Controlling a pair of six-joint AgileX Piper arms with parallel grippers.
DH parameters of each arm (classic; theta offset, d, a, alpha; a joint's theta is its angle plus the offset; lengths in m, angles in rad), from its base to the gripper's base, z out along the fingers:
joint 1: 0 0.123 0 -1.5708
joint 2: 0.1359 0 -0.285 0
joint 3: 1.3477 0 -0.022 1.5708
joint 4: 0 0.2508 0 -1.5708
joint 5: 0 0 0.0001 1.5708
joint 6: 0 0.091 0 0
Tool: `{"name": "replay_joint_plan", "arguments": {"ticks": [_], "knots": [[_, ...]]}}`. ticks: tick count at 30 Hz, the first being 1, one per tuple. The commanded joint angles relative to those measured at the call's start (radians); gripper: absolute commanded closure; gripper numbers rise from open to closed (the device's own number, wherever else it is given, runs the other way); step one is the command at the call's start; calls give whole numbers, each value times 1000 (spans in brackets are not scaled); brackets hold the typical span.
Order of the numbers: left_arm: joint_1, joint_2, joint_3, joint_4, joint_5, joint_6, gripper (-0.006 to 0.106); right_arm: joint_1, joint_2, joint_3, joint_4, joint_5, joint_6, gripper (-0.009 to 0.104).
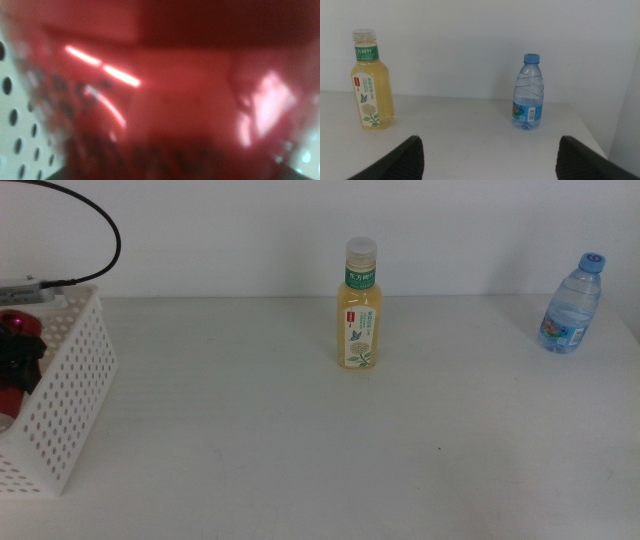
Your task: Use arms to grab the bottles and put them into the dustbin to the left of the table.
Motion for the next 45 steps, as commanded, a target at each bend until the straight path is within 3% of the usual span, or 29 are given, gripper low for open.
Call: {"name": "replay_joint_plan", "arguments": {"ticks": [1, 4, 11, 19, 34, 45], "knots": [[1, -68, -37, -1, -30, -1, 37, -3, -28, -7, -9, -77, -10, 19], [1, -68, -37, -6, -45, -1, 10, -3, -28, -7, -9, -77, -10, 19], [-12, -107, -37, -22, -15, -45, 10, -3, -28, -7, -9, -77, -10, 19], [-100, -335, -2, -17, -74, -85, 10, -3, -28, -7, -9, -77, -10, 19], [-460, -885, 611, -40, -740, -103, 10, -3, -28, -7, -9, -77, -10, 19], [-703, -1064, 981, -81, -1149, -103, 10, -3, -28, -7, -9, -77, -10, 19]]}}
